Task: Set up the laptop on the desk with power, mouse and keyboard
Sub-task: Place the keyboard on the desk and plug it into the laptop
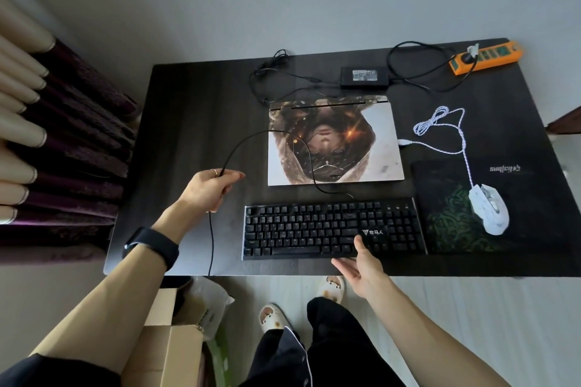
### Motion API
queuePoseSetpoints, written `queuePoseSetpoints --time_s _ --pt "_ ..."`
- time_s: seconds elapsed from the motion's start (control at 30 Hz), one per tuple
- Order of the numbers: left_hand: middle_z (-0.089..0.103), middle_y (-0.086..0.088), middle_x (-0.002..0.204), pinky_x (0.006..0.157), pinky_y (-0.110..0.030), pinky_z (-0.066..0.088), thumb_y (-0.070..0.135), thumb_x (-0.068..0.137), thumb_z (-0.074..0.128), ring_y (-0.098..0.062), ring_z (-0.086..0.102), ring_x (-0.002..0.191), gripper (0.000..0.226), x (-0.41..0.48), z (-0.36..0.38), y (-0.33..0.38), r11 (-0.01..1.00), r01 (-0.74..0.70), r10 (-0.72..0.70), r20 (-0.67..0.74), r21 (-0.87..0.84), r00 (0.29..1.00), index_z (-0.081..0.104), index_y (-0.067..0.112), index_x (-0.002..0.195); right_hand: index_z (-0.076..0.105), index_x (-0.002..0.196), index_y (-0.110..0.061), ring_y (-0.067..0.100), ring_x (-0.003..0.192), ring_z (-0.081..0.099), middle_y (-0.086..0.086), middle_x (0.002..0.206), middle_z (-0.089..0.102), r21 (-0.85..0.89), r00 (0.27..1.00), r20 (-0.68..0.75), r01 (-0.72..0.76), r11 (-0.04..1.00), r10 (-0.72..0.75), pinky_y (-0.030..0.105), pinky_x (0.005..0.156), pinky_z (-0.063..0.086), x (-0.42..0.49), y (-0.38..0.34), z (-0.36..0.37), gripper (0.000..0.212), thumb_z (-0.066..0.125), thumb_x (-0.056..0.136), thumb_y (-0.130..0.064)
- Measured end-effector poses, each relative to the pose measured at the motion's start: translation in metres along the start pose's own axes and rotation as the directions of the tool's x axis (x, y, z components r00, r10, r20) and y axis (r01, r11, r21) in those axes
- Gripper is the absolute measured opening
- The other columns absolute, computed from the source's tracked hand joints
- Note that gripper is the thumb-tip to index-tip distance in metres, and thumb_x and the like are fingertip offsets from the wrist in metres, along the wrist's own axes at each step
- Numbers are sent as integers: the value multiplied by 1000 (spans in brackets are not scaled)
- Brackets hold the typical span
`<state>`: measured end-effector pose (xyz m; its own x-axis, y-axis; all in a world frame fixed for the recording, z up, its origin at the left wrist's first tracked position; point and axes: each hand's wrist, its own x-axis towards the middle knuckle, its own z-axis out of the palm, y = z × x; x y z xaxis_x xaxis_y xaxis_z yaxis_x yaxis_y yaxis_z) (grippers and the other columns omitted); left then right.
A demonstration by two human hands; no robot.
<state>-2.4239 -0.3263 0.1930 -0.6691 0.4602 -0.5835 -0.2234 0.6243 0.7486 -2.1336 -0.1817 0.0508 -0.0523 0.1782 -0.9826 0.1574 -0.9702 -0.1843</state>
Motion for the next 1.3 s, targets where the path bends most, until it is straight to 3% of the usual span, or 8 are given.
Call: queuePoseSetpoints --time_s 0.3,0.47,0.63,0.77,0.9,1.03,1.13,1.3 --pt "48 5 63 43 -21 32 31 96 61 -8 39 45 18 -10 16 1 968 -33 25 33 248 999 70 16 100 58 114 -1 27 81 76 16 94 78 -194 994 88 -39 980 57 32 61 61 -43 -4 23 60 56 96 -58" --pt "67 7 89 77 -31 49 41 94 58 -12 63 85 18 -28 32 6 720 -154 -11 233 677 972 65 24 93 71 113 -14 12 65 59 2 105 78 -284 923 381 179 942 -60 20 50 35 -89 -26 82 51 59 92 -59" --pt "63 0 85 67 -32 39 37 96 51 -23 60 83 24 -51 41 20 602 -223 37 253 766 967 57 15 89 74 94 -15 9 59 49 -1 88 72 -336 788 605 385 859 -116 21 49 33 -129 -49 137 21 68 94 -35" --pt "64 10 74 61 -22 40 43 93 58 -6 58 70 23 -65 18 34 751 -219 135 179 623 974 65 23 86 70 89 -7 8 61 60 3 78 71 -124 728 641 413 902 -245 19 54 51 -135 -62 147 17 62 99 -18" --pt "51 17 50 50 -16 34 52 92 60 1 45 47 37 -78 -27 38 892 -143 150 19 429 989 64 22 70 67 100 -1 8 62 63 6 78 69 191 862 469 111 975 -190 16 55 56 -117 -94 153 9 62 98 -8" --pt "43 1 60 53 -25 30 50 92 63 -15 38 56 40 -92 -79 16 979 -80 121 -220 186 968 68 17 70 63 123 -5 10 54 69 6 67 74 391 946 251 95 916 -205 20 52 57 -82 -134 147 28 65 97 -12" --pt "46 -6 69 54 -28 32 46 94 62 -20 40 60 34 -95 -96 13 983 -69 116 -291 169 950 75 17 82 64 117 -4 16 82 73 10 97 74 299 954 241 102 949 -179 24 56 60 -68 -134 151 25 67 96 -16" --pt "58 7 59 48 -16 36 46 94 59 -3 49 46 31 -81 -88 57 889 -85 262 -347 449 901 74 24 78 61 106 -2 16 68 61 9 81 64 -106 935 348 118 987 -75 26 46 56 -62 -86 177 12 51 100 -3"
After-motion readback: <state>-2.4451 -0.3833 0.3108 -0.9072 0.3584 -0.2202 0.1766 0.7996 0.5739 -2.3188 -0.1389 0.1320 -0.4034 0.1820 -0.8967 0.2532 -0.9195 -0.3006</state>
